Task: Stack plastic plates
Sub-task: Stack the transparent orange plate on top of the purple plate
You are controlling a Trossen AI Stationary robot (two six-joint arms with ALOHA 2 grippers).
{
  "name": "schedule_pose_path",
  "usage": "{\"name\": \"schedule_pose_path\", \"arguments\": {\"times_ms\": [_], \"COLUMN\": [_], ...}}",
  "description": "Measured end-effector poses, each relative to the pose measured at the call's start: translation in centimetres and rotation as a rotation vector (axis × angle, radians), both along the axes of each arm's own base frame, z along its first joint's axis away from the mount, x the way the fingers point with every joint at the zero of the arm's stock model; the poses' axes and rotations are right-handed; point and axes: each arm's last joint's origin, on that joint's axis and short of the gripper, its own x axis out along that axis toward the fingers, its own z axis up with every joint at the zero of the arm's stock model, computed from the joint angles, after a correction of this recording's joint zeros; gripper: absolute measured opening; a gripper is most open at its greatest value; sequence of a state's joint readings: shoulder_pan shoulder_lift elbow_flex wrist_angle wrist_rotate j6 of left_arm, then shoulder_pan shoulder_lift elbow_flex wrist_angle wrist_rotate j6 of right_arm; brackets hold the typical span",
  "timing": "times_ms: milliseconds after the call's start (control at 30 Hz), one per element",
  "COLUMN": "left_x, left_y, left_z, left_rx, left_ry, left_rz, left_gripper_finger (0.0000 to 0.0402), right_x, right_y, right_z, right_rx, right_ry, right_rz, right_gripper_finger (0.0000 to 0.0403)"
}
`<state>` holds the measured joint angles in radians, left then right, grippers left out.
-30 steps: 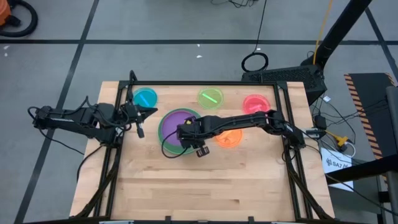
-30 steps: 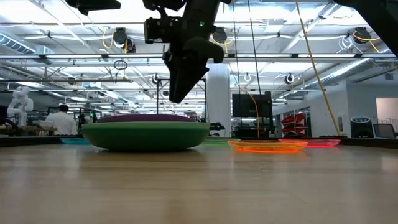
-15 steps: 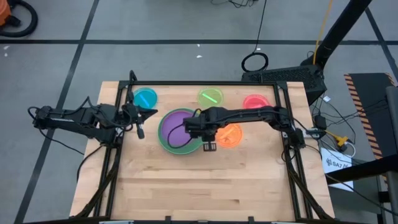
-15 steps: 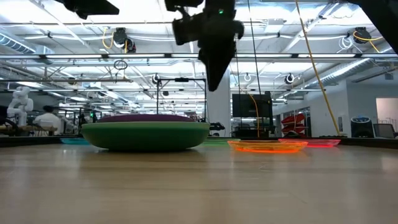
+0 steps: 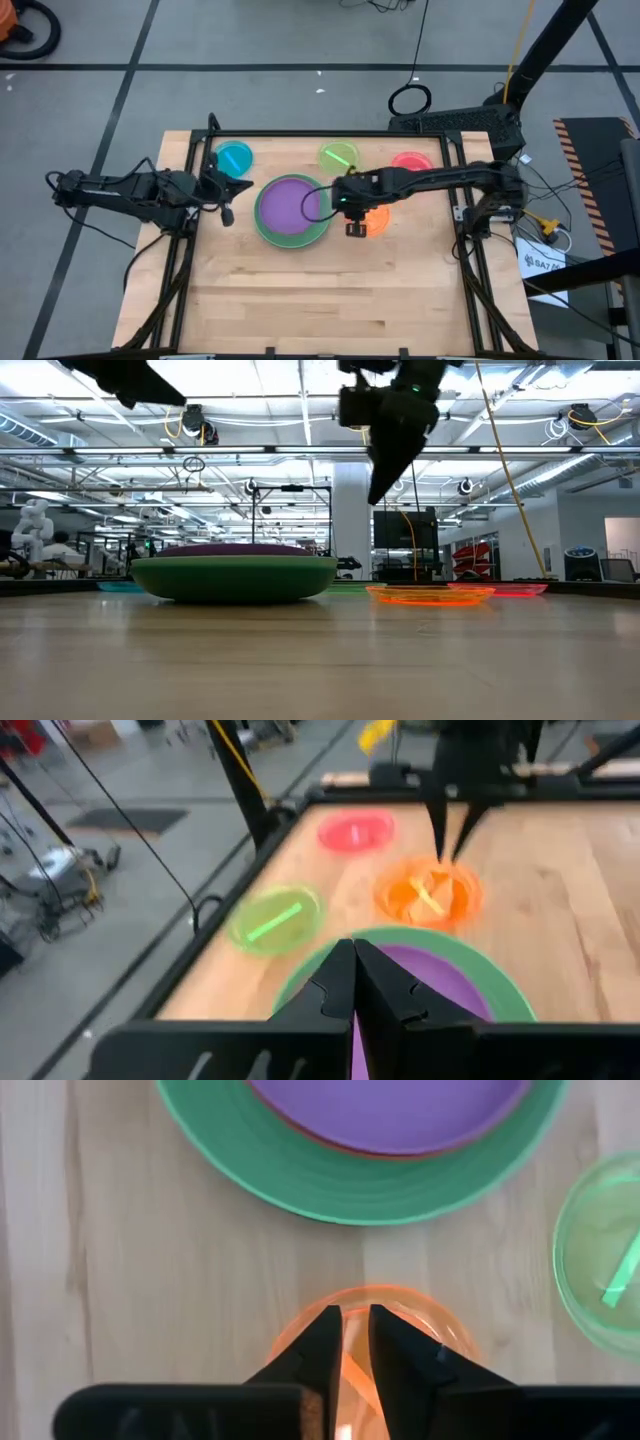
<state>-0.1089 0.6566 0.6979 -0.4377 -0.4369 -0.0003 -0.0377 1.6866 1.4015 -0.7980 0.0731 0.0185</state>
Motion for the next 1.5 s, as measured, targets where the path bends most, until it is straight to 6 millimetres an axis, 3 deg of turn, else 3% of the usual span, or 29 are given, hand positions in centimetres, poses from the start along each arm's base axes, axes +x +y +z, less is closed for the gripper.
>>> {"name": "schedule_pose_path", "arguments": {"times_ms": [167,367,500,667,1167,1500], "left_x": [3.1,7.2,9.0,10.9,12.9,12.7], "left_y": [-0.4,-0.4,0.3,1.5,4.6,6.1], "left_z": [-2.0,-5.9,-8.5,-10.6,-14.7,-14.7], "left_rx": [-0.015,0.043,0.036,0.006,-0.009,-0.037], "left_ry": [0.141,0.371,0.494,0.528,0.615,0.646], "left_rz": [-0.052,-0.130,-0.155,-0.206,-0.222,-0.139], "left_gripper_finger": [0.0004,0.0004,0.0004,0.0004,0.0003,0.0003], "right_x": [-2.9,-5.1,-5.8,-5.7,-5.0,-5.0], "right_y": [-0.6,-0.6,-0.6,-0.6,-0.6,-0.6], "right_z": [-1.0,-2.0,-2.4,-2.4,-1.8,-1.8], "right_rx": [0.027,0.059,0.081,0.084,0.073,0.073], "right_ry": [-0.152,-0.260,-0.260,-0.273,-0.360,-0.359], "right_rz": [-0.097,-0.161,-0.204,-0.207,-0.180,-0.181], "right_gripper_finger": [0.0045,0.0045,0.0045,0.0045,0.0045,0.0045]}}
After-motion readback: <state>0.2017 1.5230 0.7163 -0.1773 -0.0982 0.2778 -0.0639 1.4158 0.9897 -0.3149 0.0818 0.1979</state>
